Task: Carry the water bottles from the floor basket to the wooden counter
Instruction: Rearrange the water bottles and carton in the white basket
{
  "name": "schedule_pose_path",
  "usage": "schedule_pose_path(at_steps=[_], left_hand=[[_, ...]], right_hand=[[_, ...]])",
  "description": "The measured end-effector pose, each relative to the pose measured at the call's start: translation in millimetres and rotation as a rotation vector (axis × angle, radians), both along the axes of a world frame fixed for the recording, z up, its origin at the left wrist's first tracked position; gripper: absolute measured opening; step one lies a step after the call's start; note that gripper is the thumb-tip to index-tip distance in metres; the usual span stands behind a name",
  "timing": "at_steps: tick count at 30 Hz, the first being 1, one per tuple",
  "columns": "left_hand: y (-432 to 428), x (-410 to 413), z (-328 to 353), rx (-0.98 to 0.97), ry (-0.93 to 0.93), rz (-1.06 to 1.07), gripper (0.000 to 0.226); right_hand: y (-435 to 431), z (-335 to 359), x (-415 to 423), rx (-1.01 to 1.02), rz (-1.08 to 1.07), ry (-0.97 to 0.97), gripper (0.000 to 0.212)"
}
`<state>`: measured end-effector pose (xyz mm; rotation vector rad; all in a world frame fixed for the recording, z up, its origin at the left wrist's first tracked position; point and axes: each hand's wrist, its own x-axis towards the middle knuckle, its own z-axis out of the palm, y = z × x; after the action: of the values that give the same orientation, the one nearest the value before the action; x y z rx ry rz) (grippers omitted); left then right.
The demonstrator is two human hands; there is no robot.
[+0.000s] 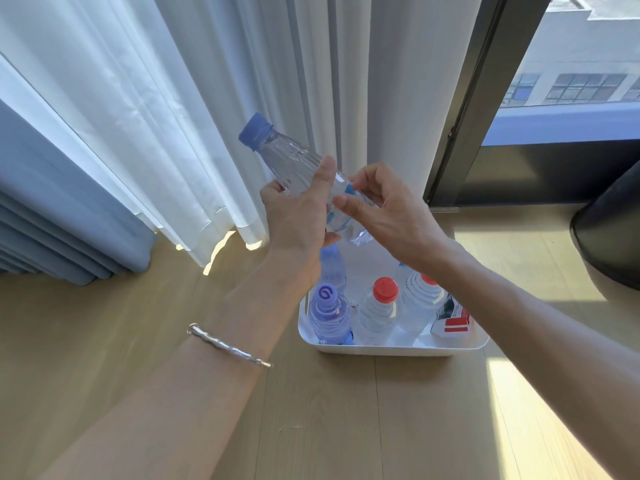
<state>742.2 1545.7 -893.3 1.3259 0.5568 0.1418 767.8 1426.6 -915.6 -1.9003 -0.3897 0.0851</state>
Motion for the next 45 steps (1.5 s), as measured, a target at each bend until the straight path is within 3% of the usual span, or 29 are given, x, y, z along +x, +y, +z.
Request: schedule_pose_path(at_steps=[17, 21, 24, 27, 30, 33, 36, 40, 45], left_hand=[[0.9, 4.0, -8.9, 0.052, 0.033, 0.029, 0.057], [3.5, 4.8, -14.0, 0.070, 0.031, 0.010, 0.054], [6.0, 6.3, -16.5, 0.021, 0.008, -0.005, 0.045], [6.5, 8.5, -17.7, -0.056, -0.025, -0.015, 0.036], [8.8, 10.8, -18.6, -0.126, -0.021, 0.011, 0.041], [12.0, 13.9, -19.5, -0.168, -0.021, 0.042, 0.047], [12.8, 15.5, -20.0, -0.123, -0.027, 0.074, 0.049], [10.3, 14.6, -24.2, -0.068, -0.029, 0.074, 0.062], [10.6, 18.3, -29.3, -0.014, -0.020, 0.040, 0.062]], right_hand=[[-3.7, -5.5, 2.5, -0.108, -0.065, -0.101, 0.019], [-5.6, -9.9, 8.2, -0.055, -0.159, -0.032, 0.022], [-7.8, -10.3, 11.5, 0.107, -0.224, 0.113, 0.021], [-6.2, -8.9, 10.9, 0.247, -0.169, 0.249, 0.023], [-7.0, -12.1, 15.1, 0.264, -0.070, 0.309, 0.026], [-7.5, -16.8, 13.2, 0.259, 0.069, 0.407, 0.056], [-3.6, -24.4, 8.3, 0.197, 0.214, 0.454, 0.069], [3.5, -26.4, -0.6, 0.061, 0.231, 0.282, 0.021], [4.6, -32.8, 5.6, 0.293, 0.081, 0.283, 0.019]])
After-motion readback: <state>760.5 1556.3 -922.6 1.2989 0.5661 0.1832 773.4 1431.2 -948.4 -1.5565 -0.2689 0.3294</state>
